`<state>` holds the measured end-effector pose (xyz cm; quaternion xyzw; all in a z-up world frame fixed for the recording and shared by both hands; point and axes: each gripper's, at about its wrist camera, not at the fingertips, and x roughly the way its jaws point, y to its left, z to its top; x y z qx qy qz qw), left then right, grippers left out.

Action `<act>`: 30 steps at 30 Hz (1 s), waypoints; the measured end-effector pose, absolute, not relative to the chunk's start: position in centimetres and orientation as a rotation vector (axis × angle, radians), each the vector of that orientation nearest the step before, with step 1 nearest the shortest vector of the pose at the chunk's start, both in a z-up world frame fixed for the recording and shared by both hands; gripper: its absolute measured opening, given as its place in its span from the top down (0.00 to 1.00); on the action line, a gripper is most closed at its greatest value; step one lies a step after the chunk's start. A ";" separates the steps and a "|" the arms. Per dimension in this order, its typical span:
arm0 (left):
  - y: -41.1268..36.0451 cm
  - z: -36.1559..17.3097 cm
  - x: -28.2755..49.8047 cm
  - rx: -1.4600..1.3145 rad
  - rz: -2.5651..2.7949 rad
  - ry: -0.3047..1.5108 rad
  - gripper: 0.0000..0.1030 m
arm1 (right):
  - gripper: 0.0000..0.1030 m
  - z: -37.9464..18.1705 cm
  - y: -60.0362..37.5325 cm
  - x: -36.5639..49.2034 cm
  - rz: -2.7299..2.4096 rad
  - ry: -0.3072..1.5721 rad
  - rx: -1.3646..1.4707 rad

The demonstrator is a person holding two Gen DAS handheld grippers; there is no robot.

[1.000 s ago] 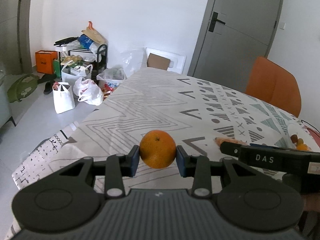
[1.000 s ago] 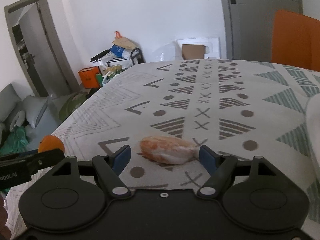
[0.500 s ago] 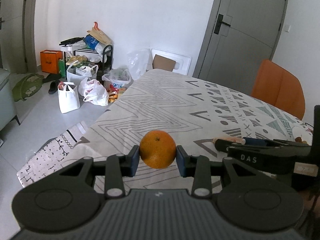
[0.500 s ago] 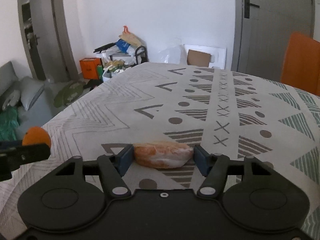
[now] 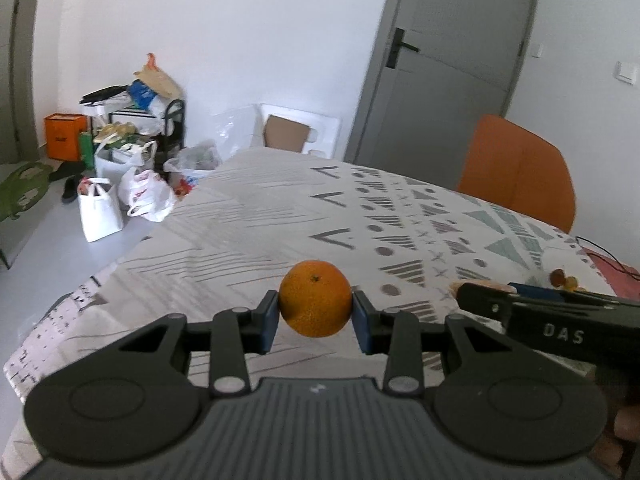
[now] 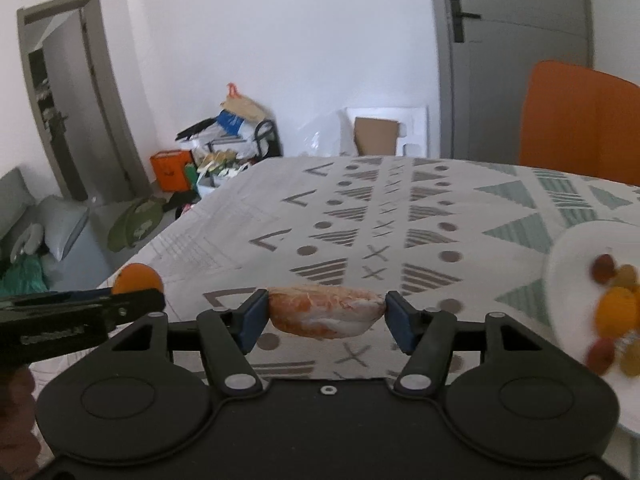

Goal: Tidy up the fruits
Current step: 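Carry the orange and peeled orange to the white plate and release both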

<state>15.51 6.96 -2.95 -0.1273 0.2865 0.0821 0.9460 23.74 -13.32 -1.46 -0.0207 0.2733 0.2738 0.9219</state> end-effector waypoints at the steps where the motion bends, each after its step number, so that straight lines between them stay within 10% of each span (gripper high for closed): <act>1: 6.7 -2.9 15.6 -0.256 0.157 0.583 0.64 | 0.42 -1.3 -13.9 23.6 0.554 0.554 -0.039; 30: -4.0 -1.3 19.4 -0.146 -0.093 0.572 0.64 | 0.42 -0.8 -27.3 20.9 0.287 0.483 0.054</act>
